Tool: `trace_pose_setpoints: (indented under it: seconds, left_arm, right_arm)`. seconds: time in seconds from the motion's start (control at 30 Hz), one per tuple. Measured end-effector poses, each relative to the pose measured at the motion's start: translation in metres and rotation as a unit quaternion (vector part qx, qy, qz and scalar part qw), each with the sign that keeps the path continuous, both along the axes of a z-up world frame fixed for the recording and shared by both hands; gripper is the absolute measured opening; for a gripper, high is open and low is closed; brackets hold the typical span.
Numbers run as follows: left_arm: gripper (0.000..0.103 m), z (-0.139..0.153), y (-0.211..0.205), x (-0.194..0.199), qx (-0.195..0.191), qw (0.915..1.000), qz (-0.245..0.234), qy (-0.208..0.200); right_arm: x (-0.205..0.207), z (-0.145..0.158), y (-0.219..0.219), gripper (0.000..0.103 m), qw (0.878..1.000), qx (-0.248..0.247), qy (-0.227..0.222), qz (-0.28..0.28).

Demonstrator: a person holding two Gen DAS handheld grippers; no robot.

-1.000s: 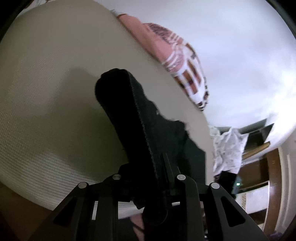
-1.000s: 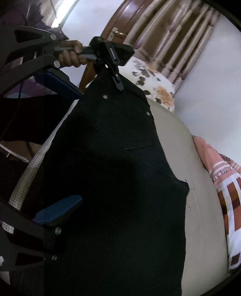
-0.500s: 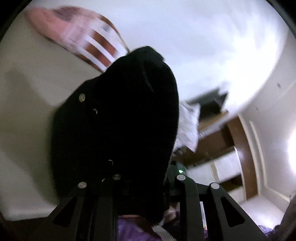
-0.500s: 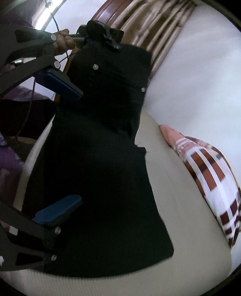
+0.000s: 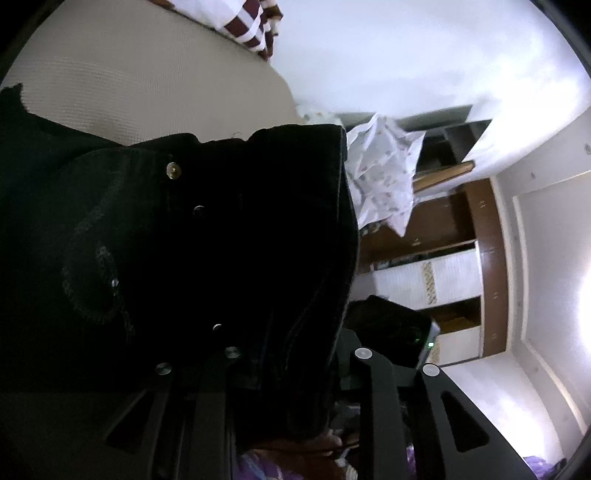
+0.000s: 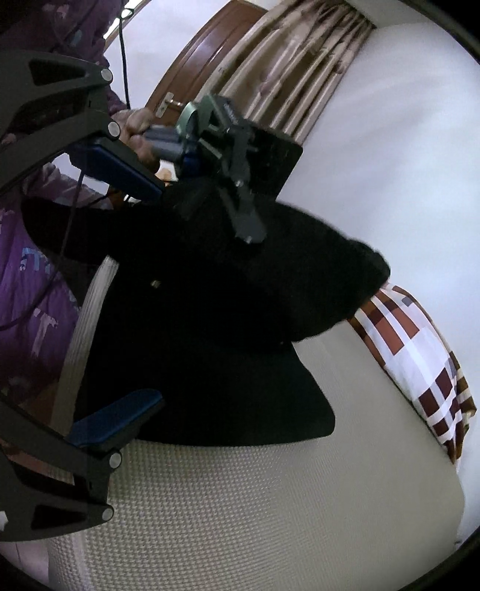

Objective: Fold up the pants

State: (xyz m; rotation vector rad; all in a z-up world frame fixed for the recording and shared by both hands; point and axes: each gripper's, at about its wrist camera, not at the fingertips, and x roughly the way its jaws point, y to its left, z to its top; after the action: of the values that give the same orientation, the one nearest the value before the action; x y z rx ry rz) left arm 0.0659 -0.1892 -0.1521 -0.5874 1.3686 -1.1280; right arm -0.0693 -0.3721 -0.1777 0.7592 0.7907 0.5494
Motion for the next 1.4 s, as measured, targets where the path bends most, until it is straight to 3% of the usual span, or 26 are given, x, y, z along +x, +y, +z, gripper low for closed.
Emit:
trace_pose_setpoints:
  seconds: [0.1, 0.17, 0.3, 0.37, 0.4, 0.53, 0.6, 0.67, 0.77, 0.8, 0.83, 0.87, 0.9, 0.93, 1.03, 1.1, 1.17, 1.27, 1.3, 1.4]
  left_arm:
    - [0.042, -0.006, -0.014, 0.000, -0.007, 0.9994, -0.019, 0.028]
    - [0.042, -0.006, -0.025, 0.001, -0.025, 0.9982, -0.033, 0.043]
    - [0.047, 0.017, -0.047, 0.002, -0.022, 0.9976, -0.065, 0.008]
    - [0.054, 0.037, -0.043, -0.001, -0.020, 0.9975, -0.062, -0.027]
    - [0.060, 0.045, -0.038, 0.000, -0.008, 0.9976, -0.054, -0.044]
    - [0.064, 0.057, 0.003, 0.017, 0.010, 0.9968, -0.002, -0.079]
    - [0.067, 0.054, 0.037, 0.025, 0.050, 0.9933, 0.041, -0.096]
    - [0.067, 0.047, 0.057, 0.028, 0.081, 0.9891, 0.066, -0.103]
    - [0.067, 0.023, 0.099, 0.035, 0.123, 0.9824, 0.115, -0.081]
    - [0.067, 0.014, 0.117, 0.036, 0.127, 0.9807, 0.134, -0.064]
    - [0.067, 0.006, 0.127, 0.036, 0.129, 0.9788, 0.150, -0.051]
    - [0.067, -0.003, 0.142, 0.034, 0.130, 0.9765, 0.167, -0.038]
    - [0.067, -0.011, 0.157, 0.032, 0.129, 0.9741, 0.184, -0.024]
    - [0.067, -0.017, 0.167, 0.029, 0.130, 0.9723, 0.194, -0.016]
    - [0.067, -0.029, 0.190, 0.025, 0.145, 0.9648, 0.220, -0.004]
    - [0.067, -0.031, 0.206, 0.022, 0.141, 0.9621, 0.233, 0.007]
    - [0.067, -0.028, 0.216, 0.020, 0.138, 0.9595, 0.246, 0.006]
    - [0.068, -0.023, 0.225, 0.021, 0.136, 0.9570, 0.256, 0.002]
    - [0.069, -0.023, 0.222, 0.022, 0.134, 0.9573, 0.256, 0.003]
    - [0.069, -0.024, 0.204, 0.025, 0.129, 0.9627, 0.238, 0.005]
  right_arm:
    - [-0.002, -0.003, -0.003, 0.102, 1.000, 0.012, -0.004, 0.002]
    - [-0.005, -0.005, -0.006, 0.102, 1.000, 0.019, -0.004, 0.001]
    - [-0.008, -0.013, -0.015, 0.102, 0.999, 0.034, 0.000, -0.007]
    - [-0.010, -0.014, -0.021, 0.102, 0.999, 0.037, 0.001, -0.012]
    - [-0.013, -0.015, -0.026, 0.102, 0.999, 0.045, 0.002, -0.015]
    - [-0.027, -0.018, -0.044, 0.102, 0.997, 0.074, -0.005, -0.031]
    - [-0.028, -0.016, -0.051, 0.102, 0.996, 0.083, -0.015, -0.043]
    - [-0.021, -0.015, -0.053, 0.101, 0.996, 0.072, -0.007, -0.046]
    - [0.000, -0.014, -0.047, 0.100, 0.999, 0.045, 0.012, -0.029]
    - [0.006, -0.009, -0.043, 0.088, 0.999, 0.031, 0.007, -0.024]
    - [0.010, -0.005, -0.039, 0.063, 1.000, 0.013, 0.005, -0.019]
    - [0.013, 0.000, -0.033, 0.051, 1.000, -0.021, 0.005, -0.015]
    - [0.018, 0.005, -0.026, 0.030, 0.998, -0.060, 0.007, -0.009]
    - [0.023, 0.007, -0.021, 0.026, 0.997, -0.082, 0.014, -0.001]
    - [0.041, -0.002, -0.015, 0.025, 0.997, -0.064, 0.047, 0.010]
    - [0.049, -0.002, -0.013, 0.025, 0.998, -0.008, 0.053, 0.017]
    - [0.057, 0.009, -0.007, 0.025, 0.997, 0.073, 0.031, 0.026]
    - [0.062, 0.024, 0.007, 0.024, 0.995, 0.092, -0.008, 0.043]
    - [0.062, 0.019, 0.006, 0.022, 0.995, 0.086, -0.006, 0.041]
    - [0.056, -0.027, -0.024, 0.022, 0.995, 0.072, 0.062, -0.019]
